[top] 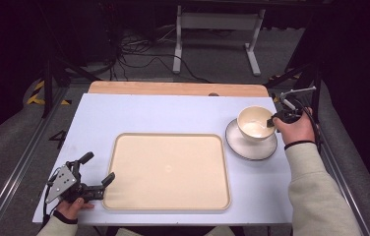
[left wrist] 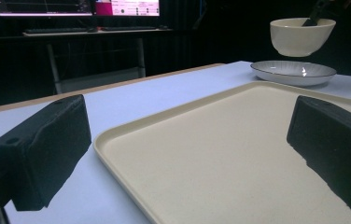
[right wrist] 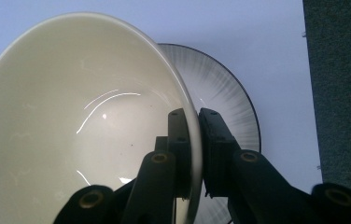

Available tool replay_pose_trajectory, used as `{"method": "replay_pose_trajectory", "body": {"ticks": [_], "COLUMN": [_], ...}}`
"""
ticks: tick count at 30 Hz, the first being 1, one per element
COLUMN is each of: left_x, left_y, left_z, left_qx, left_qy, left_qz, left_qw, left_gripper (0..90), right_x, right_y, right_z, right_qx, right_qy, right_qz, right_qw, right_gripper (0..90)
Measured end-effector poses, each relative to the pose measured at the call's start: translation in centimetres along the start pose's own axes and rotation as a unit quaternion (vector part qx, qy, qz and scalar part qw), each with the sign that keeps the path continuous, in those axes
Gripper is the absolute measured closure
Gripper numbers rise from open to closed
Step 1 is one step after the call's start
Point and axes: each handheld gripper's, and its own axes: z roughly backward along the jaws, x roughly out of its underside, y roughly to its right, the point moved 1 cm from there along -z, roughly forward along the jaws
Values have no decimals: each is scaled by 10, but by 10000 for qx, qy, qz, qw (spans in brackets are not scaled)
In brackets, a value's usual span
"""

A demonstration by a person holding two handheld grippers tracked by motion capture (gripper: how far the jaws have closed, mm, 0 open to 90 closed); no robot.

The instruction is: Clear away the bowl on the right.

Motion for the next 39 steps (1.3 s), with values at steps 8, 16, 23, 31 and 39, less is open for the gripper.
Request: {"method": "replay_pose_trajectory", "body": {"ticks": [8, 16, 23, 31, 39], "left_x": [0, 0, 0, 0, 0], "left_y": [0, 0, 0, 0, -1], "left_z": [0, 0, 0, 0, -1], "left_qx": [0, 0, 2, 4, 19], "left_qy": [2, 2, 3, -5, -27], "left_qz": [-3, -3, -3, 25, 32], "left_qw": [10000, 10000, 10000, 10000, 10000], "left_gripper": [2, 2, 2, 2, 2], "right_x": [1, 3, 5, 9, 14], "right_y": [-15, -38, -61, -88, -111], "right_z": [10, 16, 18, 19, 21], "right_qx": [-51, -202, -422, -583, -825], "right_qy": [34, 16, -64, -147, -211], "right_qz": [103, 379, 468, 733, 857], "right_qw": [9999, 9991, 9980, 9955, 9927], "right_gripper": [837, 836, 836, 836, 836]}}
